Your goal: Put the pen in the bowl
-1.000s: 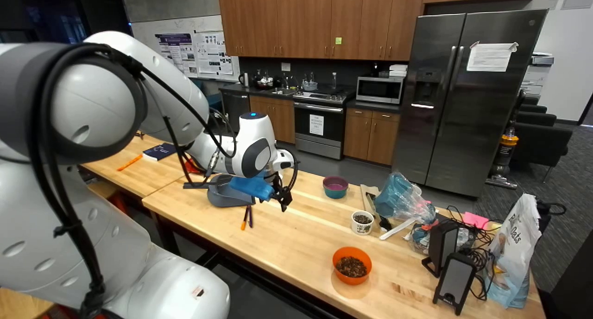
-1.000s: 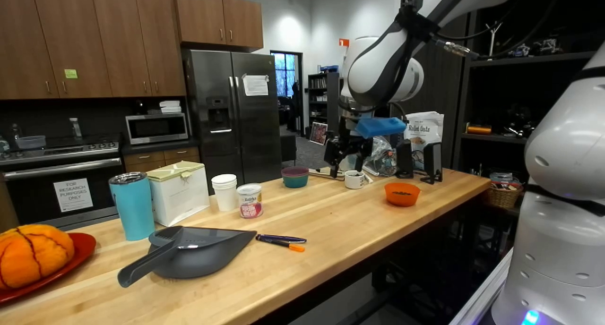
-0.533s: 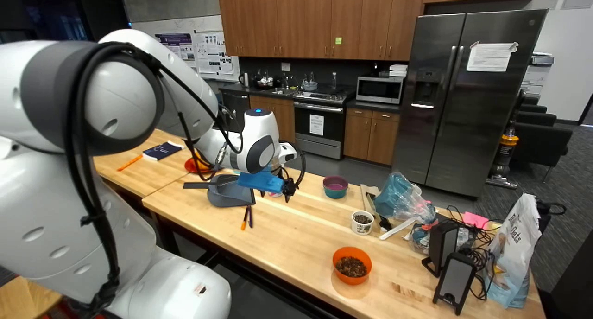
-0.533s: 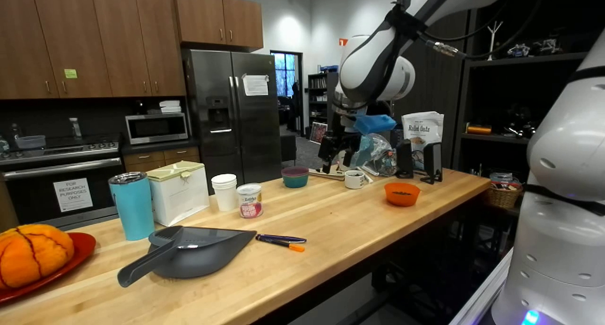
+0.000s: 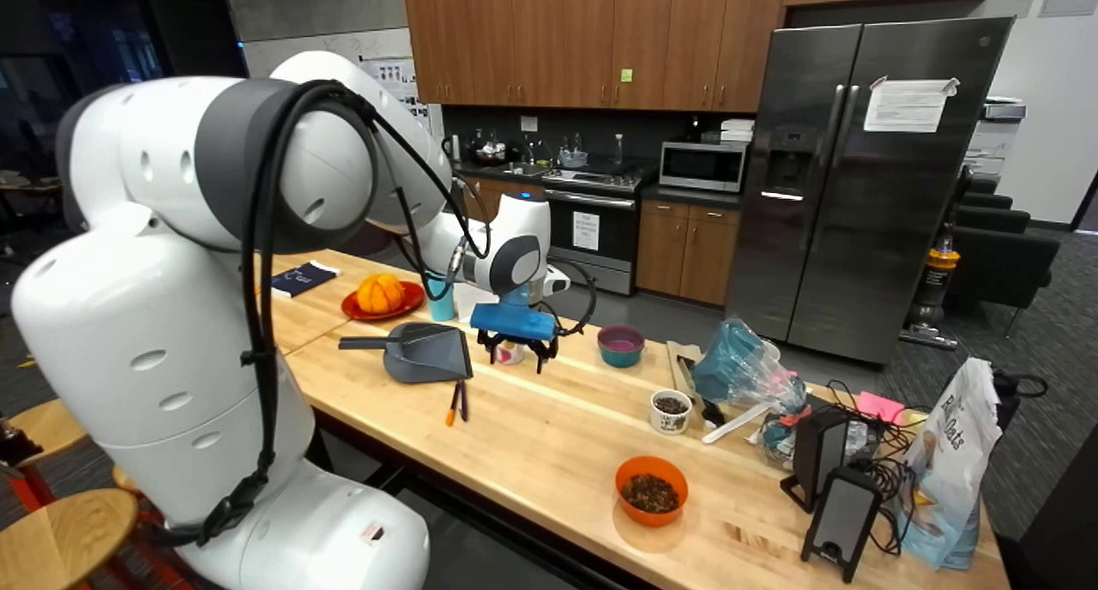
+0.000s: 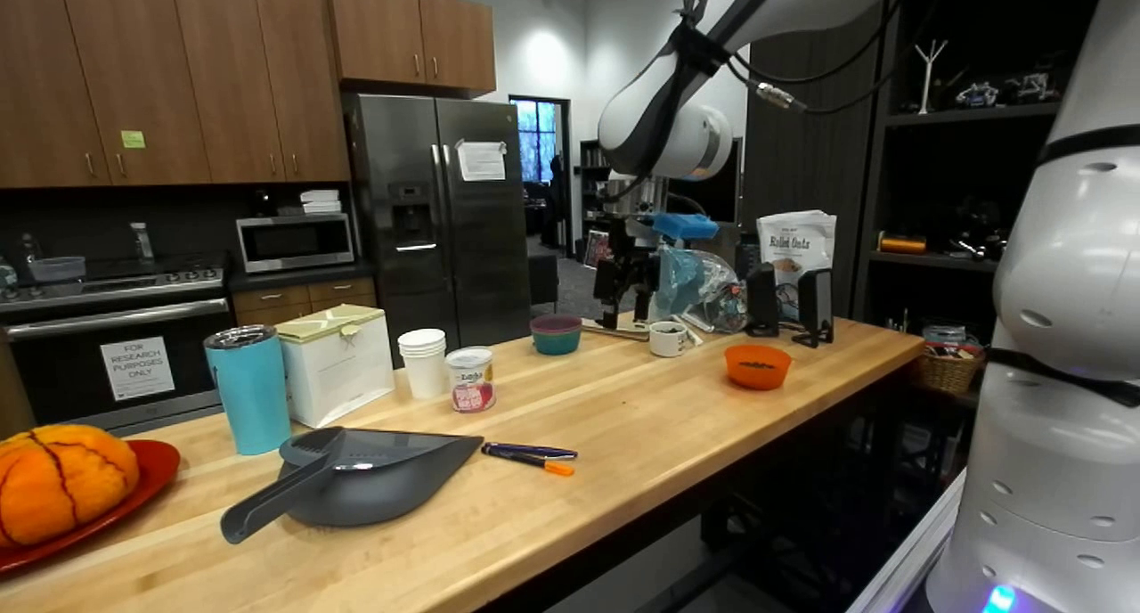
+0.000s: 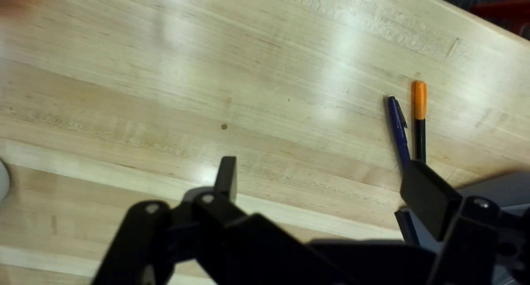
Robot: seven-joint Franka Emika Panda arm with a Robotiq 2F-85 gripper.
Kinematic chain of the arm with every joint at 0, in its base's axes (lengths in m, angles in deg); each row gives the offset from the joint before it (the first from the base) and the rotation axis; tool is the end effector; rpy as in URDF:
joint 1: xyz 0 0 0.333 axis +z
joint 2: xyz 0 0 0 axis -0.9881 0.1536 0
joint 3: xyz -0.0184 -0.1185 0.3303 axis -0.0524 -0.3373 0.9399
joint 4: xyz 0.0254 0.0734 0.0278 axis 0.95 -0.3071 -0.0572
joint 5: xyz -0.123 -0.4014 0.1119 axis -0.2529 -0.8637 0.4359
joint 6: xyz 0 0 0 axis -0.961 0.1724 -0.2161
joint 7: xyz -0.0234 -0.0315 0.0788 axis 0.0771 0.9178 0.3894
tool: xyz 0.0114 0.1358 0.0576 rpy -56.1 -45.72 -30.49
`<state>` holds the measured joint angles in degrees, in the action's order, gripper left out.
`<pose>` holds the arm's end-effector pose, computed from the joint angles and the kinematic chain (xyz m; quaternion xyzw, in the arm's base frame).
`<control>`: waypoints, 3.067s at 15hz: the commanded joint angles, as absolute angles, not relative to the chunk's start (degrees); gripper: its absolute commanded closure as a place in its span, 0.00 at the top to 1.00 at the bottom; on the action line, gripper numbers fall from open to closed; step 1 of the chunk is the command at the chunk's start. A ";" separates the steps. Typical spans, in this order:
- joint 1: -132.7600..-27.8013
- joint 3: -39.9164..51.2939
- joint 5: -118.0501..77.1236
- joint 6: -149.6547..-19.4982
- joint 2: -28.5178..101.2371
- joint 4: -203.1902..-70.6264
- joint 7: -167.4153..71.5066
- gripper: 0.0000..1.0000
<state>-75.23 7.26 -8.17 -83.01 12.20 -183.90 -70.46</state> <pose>0.4979 0.0389 0.3245 -0.9892 -0.1315 -0.0189 0.0612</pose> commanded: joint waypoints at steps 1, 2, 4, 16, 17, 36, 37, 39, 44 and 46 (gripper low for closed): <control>-76.19 8.16 -8.04 -82.60 12.36 -183.59 -70.73 1.00; -76.19 8.15 -8.04 -82.49 12.38 -183.59 -70.83 1.00; -76.16 8.18 -8.04 -82.39 12.38 -183.59 -70.89 1.00; -76.12 8.36 -8.60 -82.00 13.34 -183.00 -72.14 1.00; -76.08 8.60 -9.26 -82.65 14.08 -182.67 -72.34 1.00; -73.36 18.33 -20.95 -78.77 30.60 -170.51 -74.84 1.00; -73.22 18.66 -21.17 -79.13 31.32 -169.96 -74.67 1.00; -73.06 19.14 -21.38 -79.67 32.58 -168.93 -74.36 1.00; -72.80 20.14 -20.70 -81.21 35.08 -167.14 -73.35 1.00; -72.74 20.46 -20.29 -82.23 35.95 -166.72 -72.68 1.00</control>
<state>-72.95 20.13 -20.18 -81.00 34.35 -168.13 -74.20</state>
